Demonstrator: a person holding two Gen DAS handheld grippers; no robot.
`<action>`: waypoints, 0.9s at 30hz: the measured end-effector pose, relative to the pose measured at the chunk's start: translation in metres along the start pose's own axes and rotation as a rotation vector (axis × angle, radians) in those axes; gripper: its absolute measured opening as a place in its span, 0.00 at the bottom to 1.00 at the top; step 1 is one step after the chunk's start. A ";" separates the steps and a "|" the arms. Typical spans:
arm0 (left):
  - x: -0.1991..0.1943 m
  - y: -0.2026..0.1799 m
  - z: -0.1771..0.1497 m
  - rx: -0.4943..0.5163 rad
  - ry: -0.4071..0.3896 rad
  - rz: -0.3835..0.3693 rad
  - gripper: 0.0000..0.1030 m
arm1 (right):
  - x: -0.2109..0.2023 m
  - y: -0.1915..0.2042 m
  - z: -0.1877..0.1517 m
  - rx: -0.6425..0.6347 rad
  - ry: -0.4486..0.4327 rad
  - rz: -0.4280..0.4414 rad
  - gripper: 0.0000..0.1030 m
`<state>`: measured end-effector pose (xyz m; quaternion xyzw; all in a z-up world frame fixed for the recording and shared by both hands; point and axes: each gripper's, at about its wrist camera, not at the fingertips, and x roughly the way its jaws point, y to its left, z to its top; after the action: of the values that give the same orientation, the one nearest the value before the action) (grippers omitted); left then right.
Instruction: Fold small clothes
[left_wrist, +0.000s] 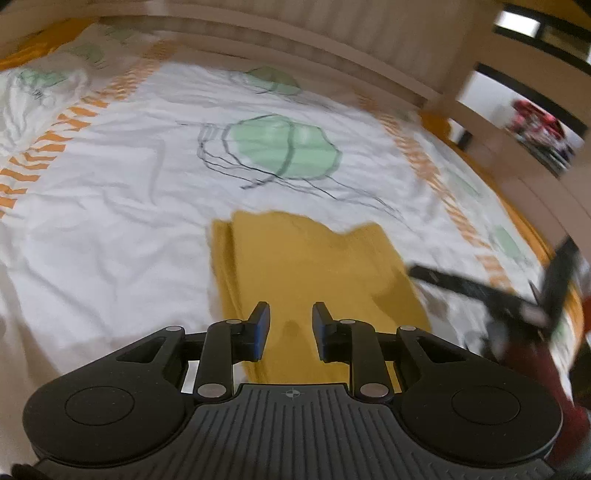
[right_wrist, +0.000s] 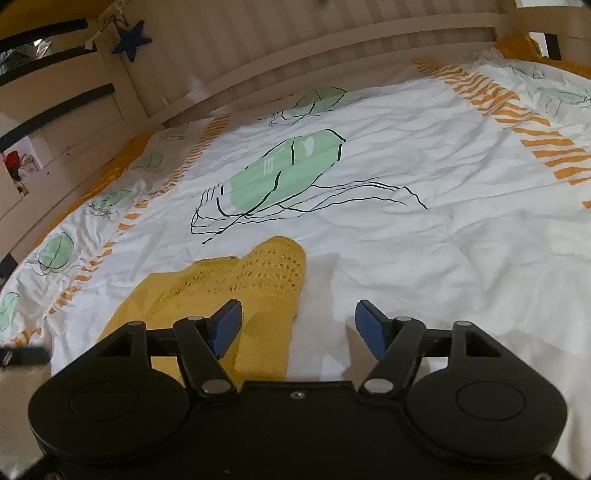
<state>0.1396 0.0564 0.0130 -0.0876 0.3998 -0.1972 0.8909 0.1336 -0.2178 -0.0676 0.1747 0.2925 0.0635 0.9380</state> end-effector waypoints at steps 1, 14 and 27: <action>0.011 0.004 0.006 -0.020 0.003 0.006 0.24 | 0.000 0.000 -0.001 -0.002 -0.001 -0.001 0.70; 0.084 0.015 0.044 0.007 0.063 0.054 0.24 | 0.005 -0.001 -0.003 0.011 0.006 0.009 0.71; 0.093 0.025 0.041 -0.026 0.073 0.111 0.28 | 0.005 -0.002 -0.003 0.026 0.005 0.024 0.74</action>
<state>0.2335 0.0403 -0.0303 -0.0696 0.4388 -0.1453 0.8840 0.1364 -0.2180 -0.0736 0.1901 0.2933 0.0716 0.9342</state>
